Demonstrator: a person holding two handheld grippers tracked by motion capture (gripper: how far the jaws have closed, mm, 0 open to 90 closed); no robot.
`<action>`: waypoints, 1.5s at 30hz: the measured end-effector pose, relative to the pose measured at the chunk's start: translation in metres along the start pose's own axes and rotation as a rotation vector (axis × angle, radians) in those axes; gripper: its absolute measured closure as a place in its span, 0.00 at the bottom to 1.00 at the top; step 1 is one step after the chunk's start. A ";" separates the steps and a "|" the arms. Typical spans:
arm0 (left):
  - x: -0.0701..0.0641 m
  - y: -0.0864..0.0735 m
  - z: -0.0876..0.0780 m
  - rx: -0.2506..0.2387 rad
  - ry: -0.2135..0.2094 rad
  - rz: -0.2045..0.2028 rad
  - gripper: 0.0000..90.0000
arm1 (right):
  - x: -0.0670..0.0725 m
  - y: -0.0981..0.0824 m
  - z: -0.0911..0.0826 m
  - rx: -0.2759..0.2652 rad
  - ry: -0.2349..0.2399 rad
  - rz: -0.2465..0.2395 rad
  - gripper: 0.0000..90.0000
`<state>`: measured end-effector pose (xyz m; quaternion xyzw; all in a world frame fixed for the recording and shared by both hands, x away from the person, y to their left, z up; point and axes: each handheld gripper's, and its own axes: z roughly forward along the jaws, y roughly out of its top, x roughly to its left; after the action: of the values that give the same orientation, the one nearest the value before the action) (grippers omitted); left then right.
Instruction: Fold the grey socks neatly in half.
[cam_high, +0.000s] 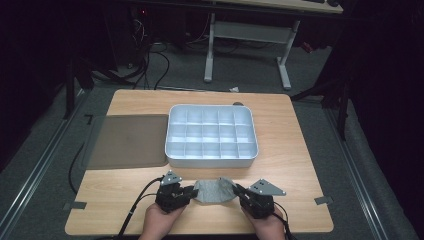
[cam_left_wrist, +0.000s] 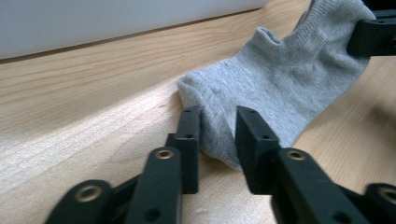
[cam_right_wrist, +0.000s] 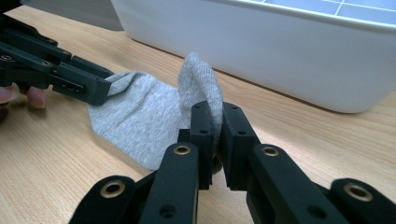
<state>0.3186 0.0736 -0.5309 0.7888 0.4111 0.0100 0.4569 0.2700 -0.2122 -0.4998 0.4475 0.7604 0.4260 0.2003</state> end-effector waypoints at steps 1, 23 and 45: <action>-0.001 0.000 0.000 -0.005 0.004 0.005 0.85 | 0.000 0.000 -0.001 0.002 -0.004 -0.001 0.94; -0.007 -0.010 -0.005 -0.003 -0.058 0.029 0.85 | 0.018 0.010 0.001 -0.017 0.039 -0.032 0.94; -0.015 -0.012 -0.003 0.012 -0.097 0.069 0.83 | 0.056 0.017 0.035 0.007 0.158 -0.069 0.95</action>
<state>0.2997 0.0686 -0.5323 0.8048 0.3612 -0.0150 0.4707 0.2734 -0.1439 -0.5013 0.3866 0.7902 0.4502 0.1529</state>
